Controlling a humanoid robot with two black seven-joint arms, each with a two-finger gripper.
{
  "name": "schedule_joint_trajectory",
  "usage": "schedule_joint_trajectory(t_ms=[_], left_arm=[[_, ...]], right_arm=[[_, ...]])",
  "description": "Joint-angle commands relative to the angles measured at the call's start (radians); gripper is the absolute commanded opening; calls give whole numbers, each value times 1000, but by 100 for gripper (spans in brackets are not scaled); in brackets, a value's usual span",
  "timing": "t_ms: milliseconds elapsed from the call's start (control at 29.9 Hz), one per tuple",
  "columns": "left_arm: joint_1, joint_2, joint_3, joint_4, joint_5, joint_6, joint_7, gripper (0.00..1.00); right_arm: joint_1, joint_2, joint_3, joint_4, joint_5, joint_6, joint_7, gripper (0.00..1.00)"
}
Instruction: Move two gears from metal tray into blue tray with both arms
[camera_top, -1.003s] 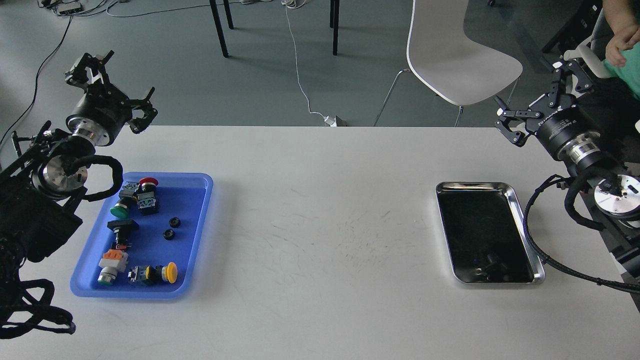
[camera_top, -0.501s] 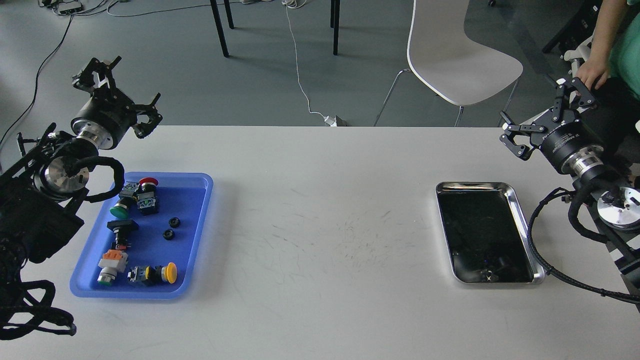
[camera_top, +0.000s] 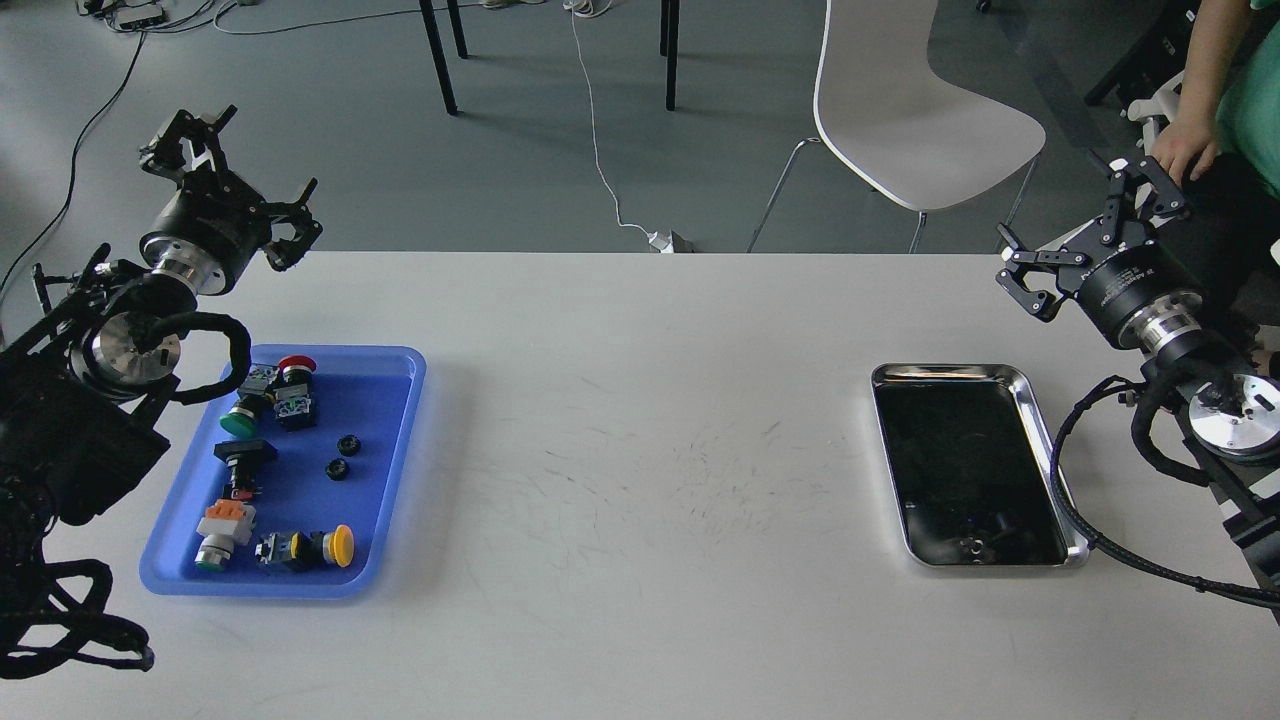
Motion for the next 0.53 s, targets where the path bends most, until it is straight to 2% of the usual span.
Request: schedule_joint_trajectory(t_ms=[0,501], left_arm=[[0,0,0,0,0,0,-2,98],[2,-1,0,0,-1,0,-5,98]], right_arm=[[0,1,-1,2,0,-1,0,99],[2,3,-3,3,0,-1,0,99]])
